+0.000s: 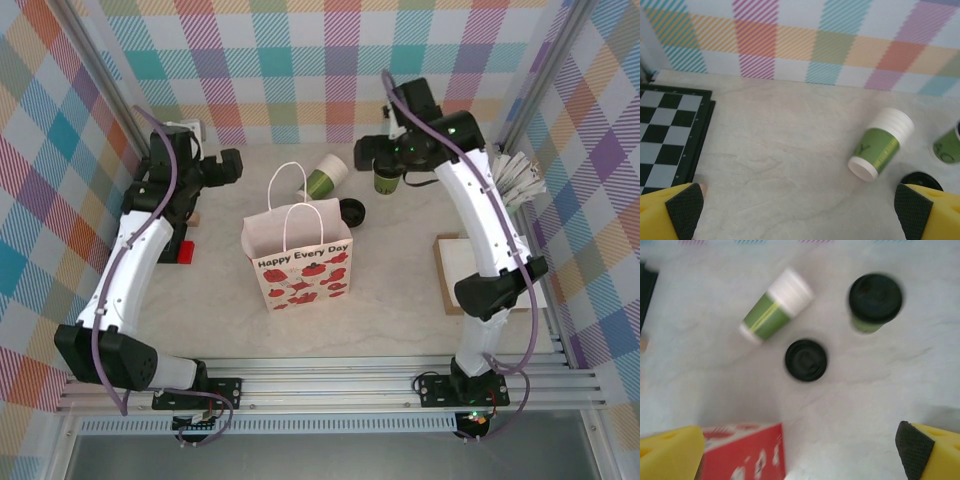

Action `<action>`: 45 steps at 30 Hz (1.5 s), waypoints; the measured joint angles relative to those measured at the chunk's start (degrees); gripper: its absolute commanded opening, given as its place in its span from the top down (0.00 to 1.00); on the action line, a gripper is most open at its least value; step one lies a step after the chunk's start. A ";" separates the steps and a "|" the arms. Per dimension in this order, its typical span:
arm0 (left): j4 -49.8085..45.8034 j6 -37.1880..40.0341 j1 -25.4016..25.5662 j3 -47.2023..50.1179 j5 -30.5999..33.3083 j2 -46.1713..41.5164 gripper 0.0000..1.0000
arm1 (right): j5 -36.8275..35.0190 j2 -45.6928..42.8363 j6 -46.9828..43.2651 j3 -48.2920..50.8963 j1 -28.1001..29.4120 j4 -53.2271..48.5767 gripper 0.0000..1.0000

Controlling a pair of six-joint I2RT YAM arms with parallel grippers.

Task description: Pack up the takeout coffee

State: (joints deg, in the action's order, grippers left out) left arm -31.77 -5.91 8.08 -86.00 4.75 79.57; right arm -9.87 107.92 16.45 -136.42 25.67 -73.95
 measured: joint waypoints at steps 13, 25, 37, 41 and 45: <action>1.27 -23.08 -0.11 -0.02 7.15 6.23 0.00 | 8.68 30.62 -14.16 -16.61 -13.05 2.36 0.00; -10.47 -29.24 -0.13 -13.66 12.15 22.84 0.00 | 9.46 34.62 -16.90 -17.38 -13.05 8.37 0.00; -12.55 -29.29 -0.13 -15.65 12.94 24.94 0.00 | 16.50 37.64 -12.13 -17.46 -17.46 10.38 0.00; -13.27 -29.24 -0.13 -15.65 12.92 25.27 0.00 | 18.97 39.17 -10.16 -17.46 -17.81 11.47 0.00; -13.27 -29.18 -0.13 -15.65 12.90 25.31 0.00 | 22.08 39.69 -8.11 -17.46 -17.75 12.52 0.00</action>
State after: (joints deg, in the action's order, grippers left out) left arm -45.04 -35.09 7.94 -101.65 17.65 104.88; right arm 12.21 147.61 8.34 -153.88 7.92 -61.43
